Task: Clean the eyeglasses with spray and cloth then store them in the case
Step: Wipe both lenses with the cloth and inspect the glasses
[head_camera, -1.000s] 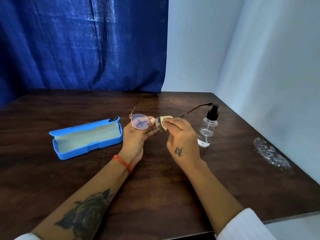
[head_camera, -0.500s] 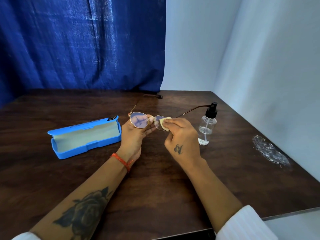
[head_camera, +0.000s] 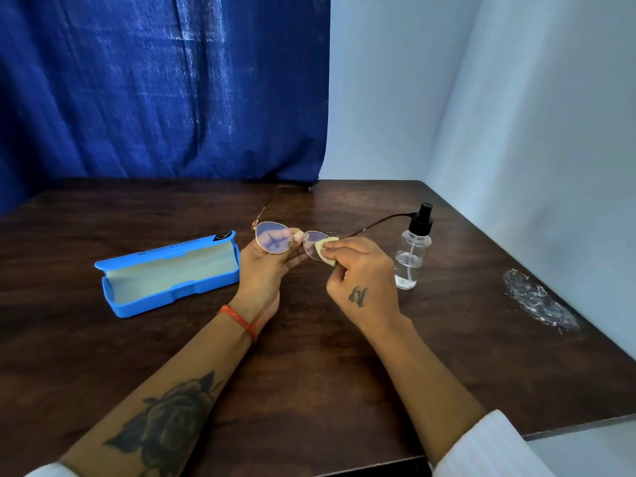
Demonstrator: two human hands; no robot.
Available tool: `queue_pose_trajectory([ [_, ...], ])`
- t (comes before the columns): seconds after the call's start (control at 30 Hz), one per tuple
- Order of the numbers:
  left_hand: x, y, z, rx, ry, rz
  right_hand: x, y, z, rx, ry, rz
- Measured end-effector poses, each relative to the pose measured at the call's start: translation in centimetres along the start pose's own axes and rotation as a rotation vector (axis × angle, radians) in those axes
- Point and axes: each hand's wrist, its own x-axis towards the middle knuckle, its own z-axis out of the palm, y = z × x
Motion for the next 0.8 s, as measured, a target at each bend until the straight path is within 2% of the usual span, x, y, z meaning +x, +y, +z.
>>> queue_pose_trajectory([
  [0.13, -0.13, -0.02, 0.14, -0.019, -0.018, 0.020, -0.08, -0.22, 0.28, -0.097, -0.036, -0.002],
  [0.27, -0.10, -0.23, 0.00, -0.010, -0.029, 0.014, 0.03, -0.33, 0.44, -0.061, -0.086, -0.008],
  [0.47, 0.00, -0.30, -0.18, -0.007, -0.002, 0.005, -0.07, -0.34, 0.11, 0.058, -0.023, 0.008],
  [0.67, 0.13, -0.06, -0.19, -0.009, 0.021, 0.013, -0.03, 0.06, -0.05, -0.037, -0.008, 0.007],
  [0.8, 0.04, -0.07, -0.08, -0.021, 0.028, 0.017, -0.13, -0.52, 0.34, 0.009, 0.034, -0.043],
])
